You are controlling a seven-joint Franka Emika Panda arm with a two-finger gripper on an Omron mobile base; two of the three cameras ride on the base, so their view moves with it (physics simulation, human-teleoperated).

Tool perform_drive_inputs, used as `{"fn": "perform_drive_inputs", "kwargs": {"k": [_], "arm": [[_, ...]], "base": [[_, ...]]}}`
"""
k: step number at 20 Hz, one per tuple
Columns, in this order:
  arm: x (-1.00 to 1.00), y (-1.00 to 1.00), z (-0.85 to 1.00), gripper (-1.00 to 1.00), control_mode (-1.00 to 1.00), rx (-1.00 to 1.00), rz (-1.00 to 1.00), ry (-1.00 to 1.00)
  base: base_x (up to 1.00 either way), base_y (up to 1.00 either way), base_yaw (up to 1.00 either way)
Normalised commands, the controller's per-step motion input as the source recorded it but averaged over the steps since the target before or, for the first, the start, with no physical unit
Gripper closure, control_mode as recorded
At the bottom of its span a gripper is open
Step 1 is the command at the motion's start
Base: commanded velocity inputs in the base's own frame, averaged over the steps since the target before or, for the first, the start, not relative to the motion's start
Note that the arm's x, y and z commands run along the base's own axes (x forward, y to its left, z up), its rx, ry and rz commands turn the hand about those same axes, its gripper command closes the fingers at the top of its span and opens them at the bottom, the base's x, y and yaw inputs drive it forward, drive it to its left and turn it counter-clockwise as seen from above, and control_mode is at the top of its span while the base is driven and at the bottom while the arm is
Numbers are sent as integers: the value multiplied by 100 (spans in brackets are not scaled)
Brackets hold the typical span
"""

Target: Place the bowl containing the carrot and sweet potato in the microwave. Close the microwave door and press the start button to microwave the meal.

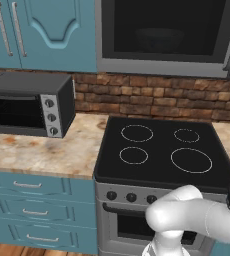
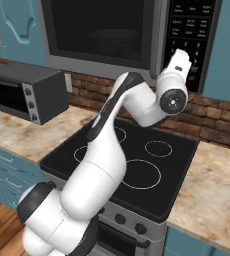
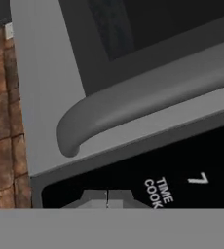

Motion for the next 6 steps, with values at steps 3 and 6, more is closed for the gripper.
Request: {"fn": "perform_drive_inputs", "kwargs": {"k": [3, 6], "arm": [[64, -59, -25, 100, -100, 7, 0, 0], [59, -35, -46, 100, -100, 7, 0, -4]], "base": [[0, 0, 0], [0, 0, 0]]}}
